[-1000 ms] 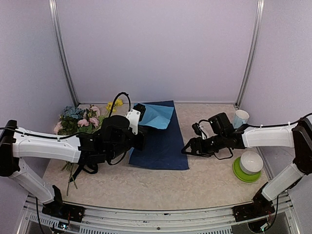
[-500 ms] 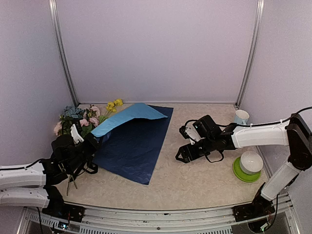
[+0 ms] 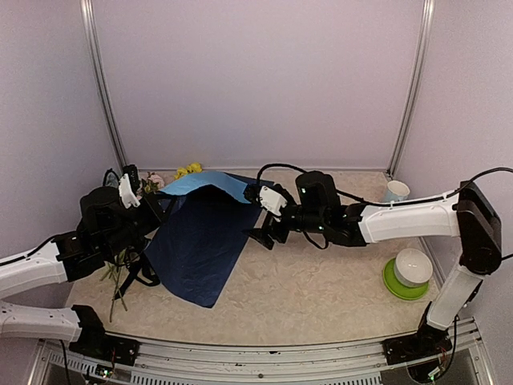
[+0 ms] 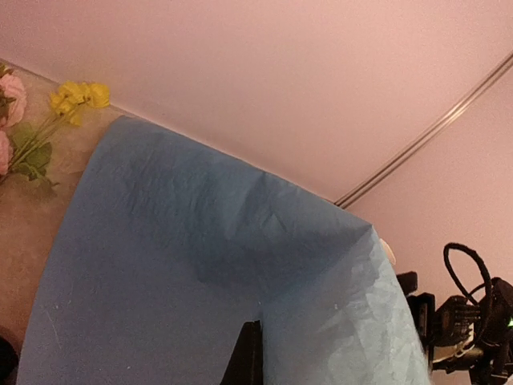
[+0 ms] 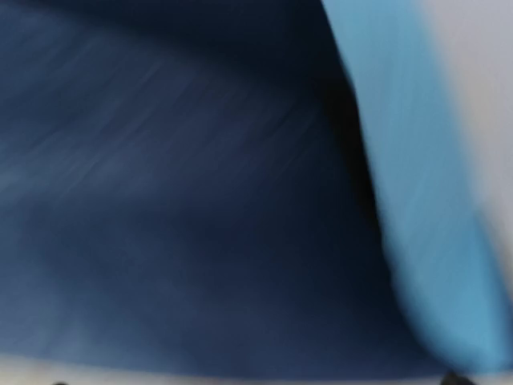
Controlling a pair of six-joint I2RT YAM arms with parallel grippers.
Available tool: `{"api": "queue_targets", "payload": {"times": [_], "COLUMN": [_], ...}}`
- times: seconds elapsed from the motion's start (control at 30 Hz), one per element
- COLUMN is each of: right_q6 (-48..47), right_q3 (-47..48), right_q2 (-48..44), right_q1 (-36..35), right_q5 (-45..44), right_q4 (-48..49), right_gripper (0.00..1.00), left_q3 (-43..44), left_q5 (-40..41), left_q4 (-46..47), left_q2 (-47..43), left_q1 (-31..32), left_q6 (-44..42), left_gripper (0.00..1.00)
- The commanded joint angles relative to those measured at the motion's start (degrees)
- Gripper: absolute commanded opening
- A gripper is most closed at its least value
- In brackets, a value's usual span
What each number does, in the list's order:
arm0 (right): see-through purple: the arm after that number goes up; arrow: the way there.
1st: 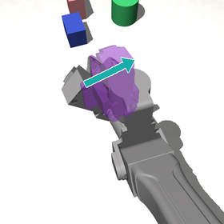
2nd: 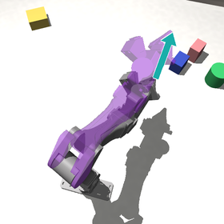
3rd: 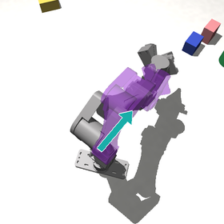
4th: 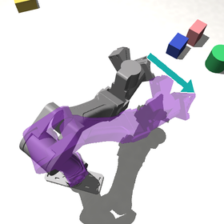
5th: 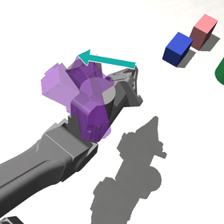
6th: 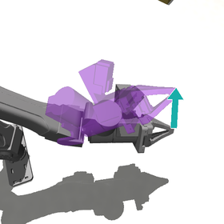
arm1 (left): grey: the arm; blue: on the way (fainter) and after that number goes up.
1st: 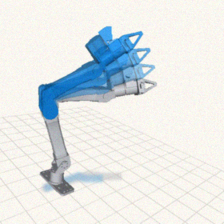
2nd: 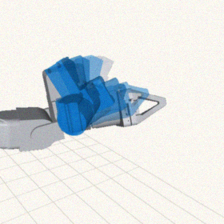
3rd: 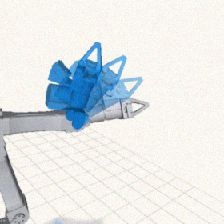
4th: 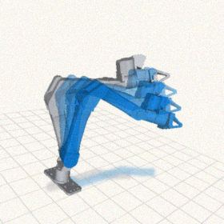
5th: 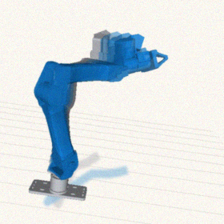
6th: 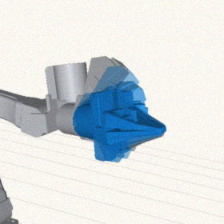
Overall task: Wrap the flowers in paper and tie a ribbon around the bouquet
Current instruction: Unfold the folded wrapping paper at the center of the board.
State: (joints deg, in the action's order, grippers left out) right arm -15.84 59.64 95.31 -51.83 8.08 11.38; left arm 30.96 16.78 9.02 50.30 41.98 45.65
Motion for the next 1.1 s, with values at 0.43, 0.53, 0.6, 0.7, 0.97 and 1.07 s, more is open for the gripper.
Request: {"api": "queue_targets", "payload": {"times": [0.43, 0.53, 0.6, 0.7, 0.97, 1.07], "right_q6": [-11.04, -12.18, -13.47, -14.15, -12.52, -11.86], "right_q3": [25.64, 28.21, 29.38, 30.08, 35.92, 38.08], "right_q2": [24.83, 28.11, 29.67, 31.22, 34.96, 35.99], "right_q1": [6.92, 7.85, 8.21, 8.84, 9.82, 10.47], "right_q5": [-0.88, 3.52, 4.91, 6.33, 8.97, 6.26], "right_q4": [19.95, 19.96, 19.98, 21.62, 19.95, 19.30], "right_gripper": [0.94, 0.79, 0.66, 0.56, 0.44, 0.11], "left_q3": [10.17, 10.32, 10.64, 11.09, 11.48, 11.73], "left_q5": [-1.05, -1.23, -1.64, -1.23, -2.05, -2.53], "left_q4": [-5.52, -5.68, -5.53, -6.24, -6.38, -6.57], "left_q2": [2.96, 2.98, 3.11, 3.66, 4.89, 4.70], "left_q1": [3.21, 3.11, 3.11, 3.11, 3.11, 3.11], "left_q6": [-13.50, -13.98, -14.12, -14.25, -15.13, -15.58], "left_gripper": [0.00, 0.00, 0.00, 0.00, 0.00, 0.00]}}
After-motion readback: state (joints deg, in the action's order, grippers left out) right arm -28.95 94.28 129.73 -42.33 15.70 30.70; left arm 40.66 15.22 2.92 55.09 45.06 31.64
